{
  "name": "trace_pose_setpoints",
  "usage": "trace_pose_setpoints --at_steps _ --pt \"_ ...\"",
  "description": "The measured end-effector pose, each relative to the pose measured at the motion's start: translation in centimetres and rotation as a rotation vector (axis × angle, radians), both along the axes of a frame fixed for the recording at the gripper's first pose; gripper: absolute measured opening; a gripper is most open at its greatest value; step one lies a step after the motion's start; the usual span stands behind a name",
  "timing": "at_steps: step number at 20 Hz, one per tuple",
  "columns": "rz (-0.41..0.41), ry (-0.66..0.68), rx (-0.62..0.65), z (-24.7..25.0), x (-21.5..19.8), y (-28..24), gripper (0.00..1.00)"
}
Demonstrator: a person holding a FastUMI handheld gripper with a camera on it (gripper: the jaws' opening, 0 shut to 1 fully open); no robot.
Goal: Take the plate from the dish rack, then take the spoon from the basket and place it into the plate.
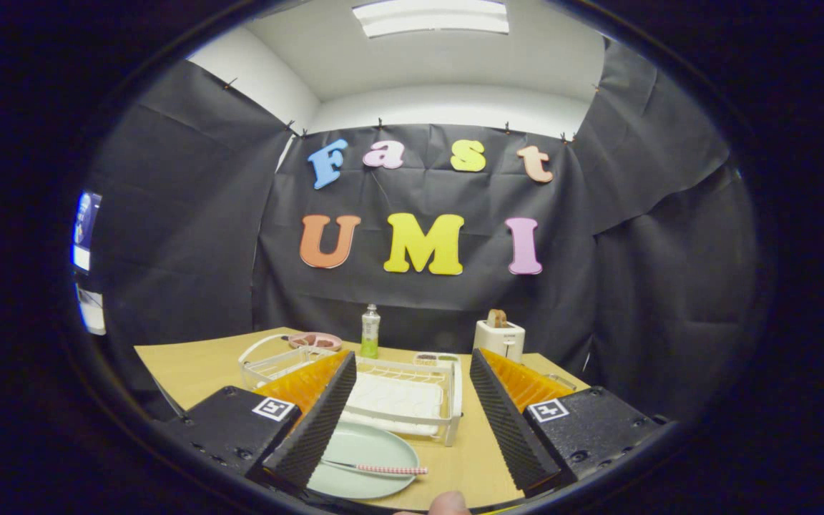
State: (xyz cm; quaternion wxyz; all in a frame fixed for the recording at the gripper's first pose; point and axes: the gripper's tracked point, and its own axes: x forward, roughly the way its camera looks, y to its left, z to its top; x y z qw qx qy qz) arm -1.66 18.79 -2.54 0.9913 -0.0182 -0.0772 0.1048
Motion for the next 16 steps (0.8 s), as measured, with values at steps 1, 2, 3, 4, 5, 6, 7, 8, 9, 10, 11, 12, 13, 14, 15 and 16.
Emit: trace_pose_setpoints --at_steps 1,2,3,4,5,6,7,8,9,10,11,12,13,14,15,16 --pt "-0.004 0.002 0.011 -0.2 0.1 0.0 1.00" --pt "-0.006 0.005 0.020 -0.3 0.2 0.0 1.00" --pt "-0.007 0.009 0.026 -0.3 0.3 0.2 1.00" --pt "-0.009 0.009 0.024 -0.3 0.5 0.3 1.00" --pt "-0.017 0.007 0.026 -0.2 0.7 0.3 1.00" --pt "-0.022 0.007 0.034 -0.2 0.7 0.3 1.00" --pt "-0.023 0.007 0.041 -0.4 0.8 0.5 1.00" --pt "-0.025 0.011 0.045 -0.6 0.8 0.7 1.00" --pt "-0.026 0.011 0.051 -0.7 0.9 1.0 1.00" --pt "-0.028 0.012 0.053 -0.8 0.9 1.1 1.00" --pt "-0.031 0.013 0.051 -1.0 1.0 1.3 1.00" --pt "-0.039 0.014 0.043 -1.1 1.2 1.4 1.00" --pt "-0.049 0.018 0.041 -1.3 1.2 1.4 1.00" --pt "-0.051 0.023 0.047 -1.3 1.3 1.4 1.00" --pt "-0.050 0.026 0.056 -1.4 1.3 1.5 1.00" --pt "-0.055 0.022 0.067 -1.3 1.2 1.5 1.00"
